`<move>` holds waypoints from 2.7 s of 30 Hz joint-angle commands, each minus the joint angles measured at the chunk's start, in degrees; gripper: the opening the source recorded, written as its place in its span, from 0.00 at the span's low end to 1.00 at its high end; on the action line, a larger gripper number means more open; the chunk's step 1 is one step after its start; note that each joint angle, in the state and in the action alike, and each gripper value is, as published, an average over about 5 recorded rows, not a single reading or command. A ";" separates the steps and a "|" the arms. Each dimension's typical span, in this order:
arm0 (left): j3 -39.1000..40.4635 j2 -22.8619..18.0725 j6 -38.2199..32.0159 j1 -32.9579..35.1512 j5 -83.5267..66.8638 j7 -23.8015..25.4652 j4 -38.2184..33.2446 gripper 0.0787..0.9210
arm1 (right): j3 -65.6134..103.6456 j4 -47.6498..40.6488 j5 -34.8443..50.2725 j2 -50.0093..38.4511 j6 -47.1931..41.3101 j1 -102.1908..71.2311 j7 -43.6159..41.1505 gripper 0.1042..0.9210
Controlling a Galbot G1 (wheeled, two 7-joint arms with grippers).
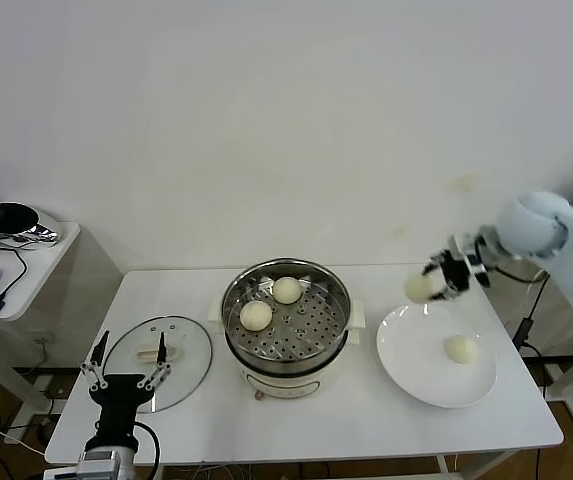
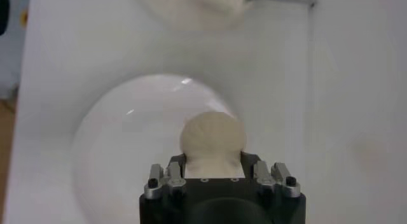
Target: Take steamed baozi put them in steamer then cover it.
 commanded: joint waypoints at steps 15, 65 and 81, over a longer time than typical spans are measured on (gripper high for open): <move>-1.55 -0.47 -0.67 0.09 -1.37 -0.18 -0.06 0.88 | -15.41 -0.66 5.83 30.44 15.48 10.90 1.67 0.57; -2.57 -1.75 -1.94 -0.03 -2.49 -0.57 0.04 0.88 | -16.88 -1.54 -11.27 31.01 31.48 8.48 -0.60 0.88; -1.27 -1.02 -1.80 -0.50 -2.08 -0.33 0.05 0.88 | -19.36 14.59 2.10 4.00 -8.85 17.61 2.97 0.88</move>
